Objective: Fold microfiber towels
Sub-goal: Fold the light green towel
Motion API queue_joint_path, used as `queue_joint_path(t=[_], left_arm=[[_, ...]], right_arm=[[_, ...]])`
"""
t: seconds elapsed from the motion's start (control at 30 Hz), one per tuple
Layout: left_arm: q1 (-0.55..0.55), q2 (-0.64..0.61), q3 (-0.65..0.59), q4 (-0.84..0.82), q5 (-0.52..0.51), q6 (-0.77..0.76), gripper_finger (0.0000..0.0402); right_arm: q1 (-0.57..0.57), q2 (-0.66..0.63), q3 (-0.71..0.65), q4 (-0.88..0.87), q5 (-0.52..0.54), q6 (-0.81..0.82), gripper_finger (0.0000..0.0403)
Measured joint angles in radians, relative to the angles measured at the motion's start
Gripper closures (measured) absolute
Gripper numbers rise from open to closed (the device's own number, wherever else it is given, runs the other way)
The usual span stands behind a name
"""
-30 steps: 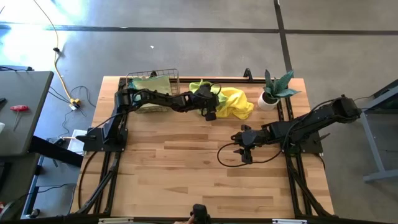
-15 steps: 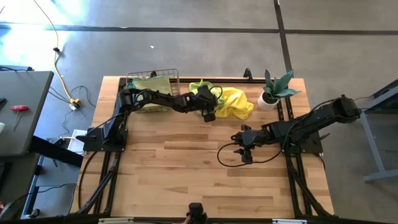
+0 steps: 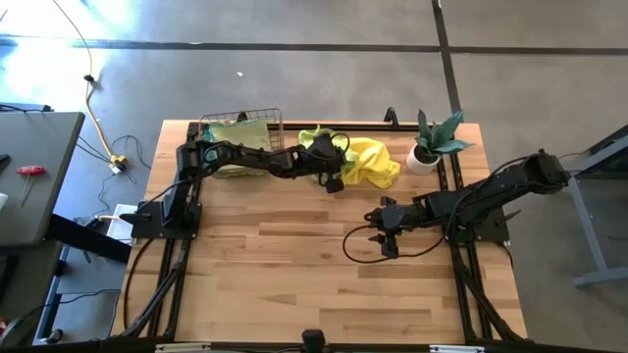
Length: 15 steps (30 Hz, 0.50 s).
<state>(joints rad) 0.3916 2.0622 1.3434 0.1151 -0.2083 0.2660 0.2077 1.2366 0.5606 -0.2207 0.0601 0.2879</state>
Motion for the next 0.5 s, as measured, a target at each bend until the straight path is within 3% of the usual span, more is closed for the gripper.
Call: queue_joint_path(t=[0.27, 0.5], left_arm=[[-0.117, -0.084, 0.0, -0.051, 0.029, -0.073, 0.04], [-0.266, -0.139, 0.0, -0.14, -0.188, -0.072, 0.0401]], right_arm=[[0.0, 0.0, 0.0, 0.0, 0.0, 0.0, 0.0221], [0.0, 0.0, 0.0, 0.0, 0.0, 0.0, 0.0221]])
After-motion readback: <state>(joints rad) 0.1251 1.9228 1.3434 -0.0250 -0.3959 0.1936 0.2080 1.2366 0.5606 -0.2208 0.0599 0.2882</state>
